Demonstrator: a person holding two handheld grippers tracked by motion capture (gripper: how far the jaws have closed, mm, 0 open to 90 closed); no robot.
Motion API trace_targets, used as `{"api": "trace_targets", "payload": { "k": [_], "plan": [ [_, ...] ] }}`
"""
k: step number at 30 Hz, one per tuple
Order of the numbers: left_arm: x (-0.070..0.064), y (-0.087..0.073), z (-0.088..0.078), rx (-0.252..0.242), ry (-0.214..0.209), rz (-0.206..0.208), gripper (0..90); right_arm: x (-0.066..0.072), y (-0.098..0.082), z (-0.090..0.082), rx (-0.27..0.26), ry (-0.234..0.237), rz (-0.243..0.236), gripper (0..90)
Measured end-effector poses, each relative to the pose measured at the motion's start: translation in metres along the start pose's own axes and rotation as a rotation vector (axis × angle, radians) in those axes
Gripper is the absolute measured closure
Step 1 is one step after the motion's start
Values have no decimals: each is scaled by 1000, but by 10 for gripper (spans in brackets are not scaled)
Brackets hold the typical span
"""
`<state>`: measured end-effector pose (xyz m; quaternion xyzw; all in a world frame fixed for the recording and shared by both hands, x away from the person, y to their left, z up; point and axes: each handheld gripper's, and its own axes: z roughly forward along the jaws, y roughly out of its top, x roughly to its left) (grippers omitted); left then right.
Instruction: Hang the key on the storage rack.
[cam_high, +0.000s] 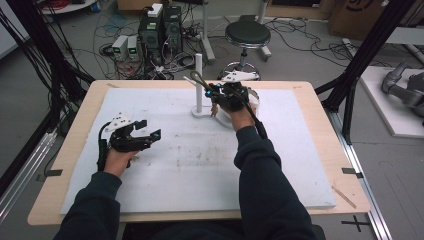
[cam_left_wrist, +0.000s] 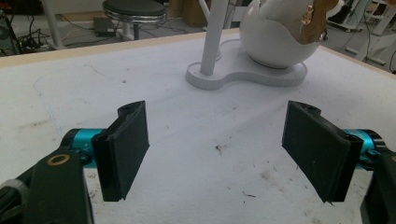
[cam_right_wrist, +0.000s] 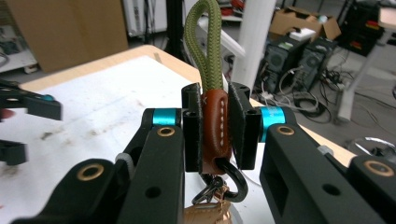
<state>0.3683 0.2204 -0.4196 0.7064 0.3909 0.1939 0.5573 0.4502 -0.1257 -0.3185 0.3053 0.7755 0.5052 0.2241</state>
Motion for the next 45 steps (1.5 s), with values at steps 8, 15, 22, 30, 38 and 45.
{"api": "trace_targets", "payload": {
  "k": [8,15,22,30,38,45],
  "plan": [
    [0,0,0,0,-3,-1,228,-2,-4,19,37,-64,19,778],
    [1,0,0,1,-5,-2,229,-2,-6,21,58,-65,4,764],
    [1,0,0,1,-4,0,230,-2,-10,18,63,-50,-27,647],
    [1,0,0,-3,-4,-4,229,-2,-9,-7,29,-59,-40,570],
    [3,1,-3,-27,-9,-6,229,-11,-29,-47,-6,-50,-68,351],
    [2,3,-5,-73,-25,6,210,-17,-67,-84,-13,-38,-71,252]
  ]
}}
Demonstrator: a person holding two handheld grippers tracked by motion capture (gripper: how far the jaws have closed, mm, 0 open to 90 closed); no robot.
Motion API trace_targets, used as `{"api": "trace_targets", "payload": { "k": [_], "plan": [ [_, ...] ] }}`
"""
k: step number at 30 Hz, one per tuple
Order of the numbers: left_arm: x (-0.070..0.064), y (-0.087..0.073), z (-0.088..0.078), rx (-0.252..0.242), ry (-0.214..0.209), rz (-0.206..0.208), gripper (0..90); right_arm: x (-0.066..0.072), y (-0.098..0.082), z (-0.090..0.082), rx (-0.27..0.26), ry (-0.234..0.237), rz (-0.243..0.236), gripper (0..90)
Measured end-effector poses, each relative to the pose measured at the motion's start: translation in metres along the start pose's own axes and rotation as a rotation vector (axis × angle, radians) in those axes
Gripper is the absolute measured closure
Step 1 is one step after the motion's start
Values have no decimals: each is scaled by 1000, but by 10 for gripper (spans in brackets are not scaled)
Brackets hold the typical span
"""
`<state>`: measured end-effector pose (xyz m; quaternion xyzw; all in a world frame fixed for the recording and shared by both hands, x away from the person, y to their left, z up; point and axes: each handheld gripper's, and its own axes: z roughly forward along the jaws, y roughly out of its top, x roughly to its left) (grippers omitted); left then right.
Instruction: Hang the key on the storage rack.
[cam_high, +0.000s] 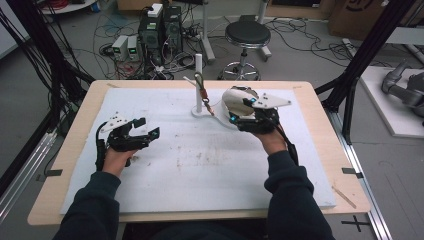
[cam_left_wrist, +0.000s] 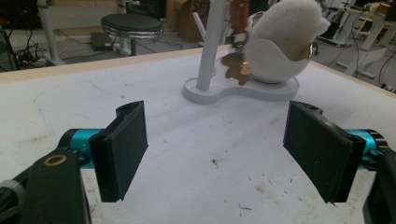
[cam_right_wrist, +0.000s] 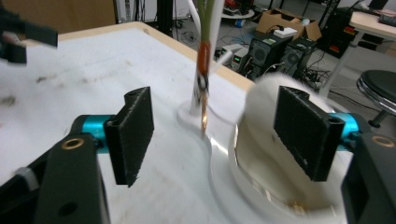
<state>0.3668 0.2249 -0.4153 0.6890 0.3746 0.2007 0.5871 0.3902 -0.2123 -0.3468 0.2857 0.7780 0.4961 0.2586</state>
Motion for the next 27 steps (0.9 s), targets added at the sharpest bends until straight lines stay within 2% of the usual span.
{"api": "trace_targets", "payload": {
  "k": [3,5,6,9,10,11,13,14,16,20,27],
  "plan": [
    [1,3,-2,-15,-1,13,209,-4,-20,-18,15,-6,14,216],
    [2,4,-4,-37,-4,18,209,-10,-40,-34,52,-26,33,216],
    [3,4,-4,-39,0,21,209,-10,-40,-34,52,-26,33,216],
    [3,4,-3,-40,5,24,209,-17,-65,-50,79,-44,80,214],
    [3,4,-3,-39,3,26,209,-17,-65,-50,79,-44,80,214],
    [3,5,-3,-31,3,27,209,-19,-71,-57,105,-59,85,214],
    [3,9,-4,-31,5,37,209,-20,-75,-60,108,-71,88,214],
    [3,10,-4,-35,8,36,210,-23,-82,-64,114,-84,98,214],
    [5,11,-6,-43,14,31,209,-25,-87,-68,125,-98,103,214],
    [8,11,-7,-39,19,19,209,-25,-90,-77,115,-127,111,214],
    [4,10,-3,-19,8,23,209,-26,-93,-82,113,-138,112,214]
  ]
}}
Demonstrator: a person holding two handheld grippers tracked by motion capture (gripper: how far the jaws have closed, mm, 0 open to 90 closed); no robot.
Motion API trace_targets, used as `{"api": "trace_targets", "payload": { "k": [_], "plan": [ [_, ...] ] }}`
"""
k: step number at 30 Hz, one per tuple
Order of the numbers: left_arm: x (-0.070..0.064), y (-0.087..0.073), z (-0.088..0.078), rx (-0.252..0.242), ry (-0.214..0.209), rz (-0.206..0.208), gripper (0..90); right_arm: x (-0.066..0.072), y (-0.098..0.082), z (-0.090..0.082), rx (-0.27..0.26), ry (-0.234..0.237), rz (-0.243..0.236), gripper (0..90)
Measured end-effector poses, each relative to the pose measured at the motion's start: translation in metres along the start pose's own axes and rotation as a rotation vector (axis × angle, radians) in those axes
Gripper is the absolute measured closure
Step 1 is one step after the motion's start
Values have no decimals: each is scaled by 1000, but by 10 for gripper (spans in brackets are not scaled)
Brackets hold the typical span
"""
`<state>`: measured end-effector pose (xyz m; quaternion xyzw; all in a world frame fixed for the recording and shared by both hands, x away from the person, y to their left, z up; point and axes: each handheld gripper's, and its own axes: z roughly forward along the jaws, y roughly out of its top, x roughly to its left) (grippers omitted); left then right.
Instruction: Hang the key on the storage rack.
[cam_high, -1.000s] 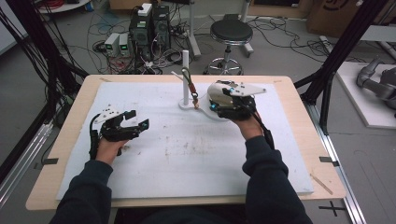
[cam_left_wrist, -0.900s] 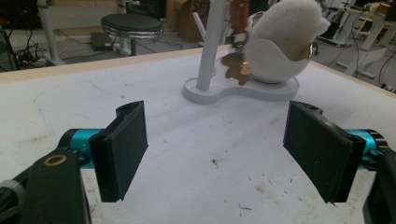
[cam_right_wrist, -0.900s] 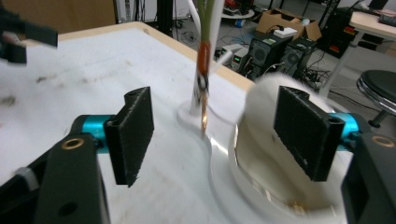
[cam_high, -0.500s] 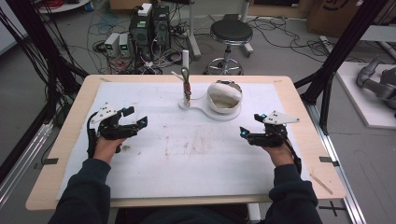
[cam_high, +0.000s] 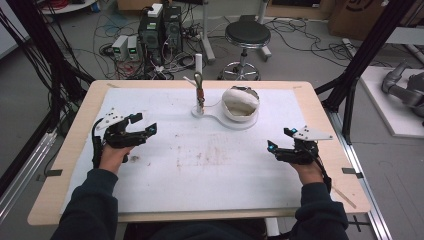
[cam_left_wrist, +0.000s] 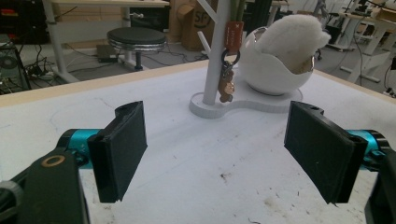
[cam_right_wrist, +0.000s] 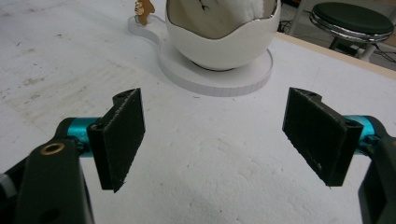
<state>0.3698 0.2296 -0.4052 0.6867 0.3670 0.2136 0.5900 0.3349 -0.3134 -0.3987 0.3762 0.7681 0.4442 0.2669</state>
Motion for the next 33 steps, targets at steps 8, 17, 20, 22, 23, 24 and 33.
{"api": "trace_targets", "payload": {
  "k": [8,17,20,22,23,24,33],
  "plan": [
    [-7,-5,2,10,-13,-8,219,-5,-3,0,-3,-20,29,214],
    [-11,-7,-1,7,-15,0,221,-6,-3,0,-10,-36,28,214],
    [-11,-7,-1,8,-16,0,221,-7,-3,0,-12,-35,30,214],
    [-11,-8,-1,9,-17,2,222,-8,-3,1,-10,-35,33,214],
    [-12,-8,-1,10,-18,-1,222,-8,-3,1,-10,-35,33,214],
    [-12,-9,-1,7,-16,-3,222,-8,-3,1,-11,-34,33,214],
    [-12,-9,0,7,-17,2,223,-10,-3,0,-18,-36,44,214]
  ]
}}
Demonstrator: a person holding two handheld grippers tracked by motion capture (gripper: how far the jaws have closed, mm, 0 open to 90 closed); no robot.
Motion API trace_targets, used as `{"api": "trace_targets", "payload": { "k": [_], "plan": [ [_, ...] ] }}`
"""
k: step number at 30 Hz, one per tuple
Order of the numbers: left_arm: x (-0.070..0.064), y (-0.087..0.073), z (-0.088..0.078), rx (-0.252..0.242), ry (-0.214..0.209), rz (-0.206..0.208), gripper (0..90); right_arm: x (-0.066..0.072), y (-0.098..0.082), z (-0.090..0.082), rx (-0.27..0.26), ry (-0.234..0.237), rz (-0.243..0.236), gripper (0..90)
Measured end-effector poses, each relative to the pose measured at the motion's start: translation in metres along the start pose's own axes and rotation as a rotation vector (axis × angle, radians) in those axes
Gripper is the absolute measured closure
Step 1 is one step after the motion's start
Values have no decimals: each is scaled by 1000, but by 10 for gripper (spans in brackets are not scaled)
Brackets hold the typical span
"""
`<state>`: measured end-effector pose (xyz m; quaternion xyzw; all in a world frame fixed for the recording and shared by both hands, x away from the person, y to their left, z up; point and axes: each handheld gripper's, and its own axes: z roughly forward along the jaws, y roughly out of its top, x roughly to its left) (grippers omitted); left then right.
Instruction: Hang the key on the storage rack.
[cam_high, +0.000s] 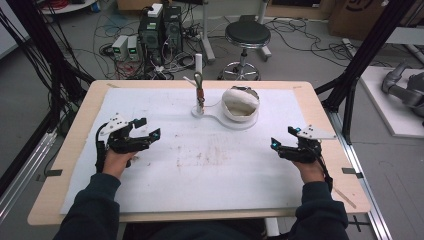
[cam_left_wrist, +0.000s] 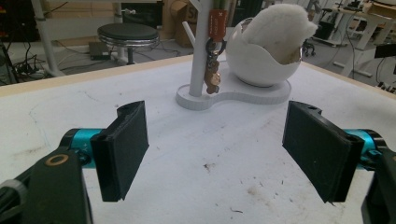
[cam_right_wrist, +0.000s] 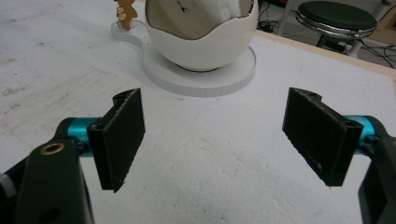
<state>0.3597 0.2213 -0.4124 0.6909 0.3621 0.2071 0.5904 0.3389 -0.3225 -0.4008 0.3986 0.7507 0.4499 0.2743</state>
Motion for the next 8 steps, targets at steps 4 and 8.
{"api": "trace_targets", "payload": {
  "k": [4,8],
  "plan": [
    [1,-1,-1,2,5,-2,224,-2,0,0,-3,0,7,214],
    [1,-2,-3,1,8,-4,224,-2,0,1,-5,4,2,214]
  ]
}}
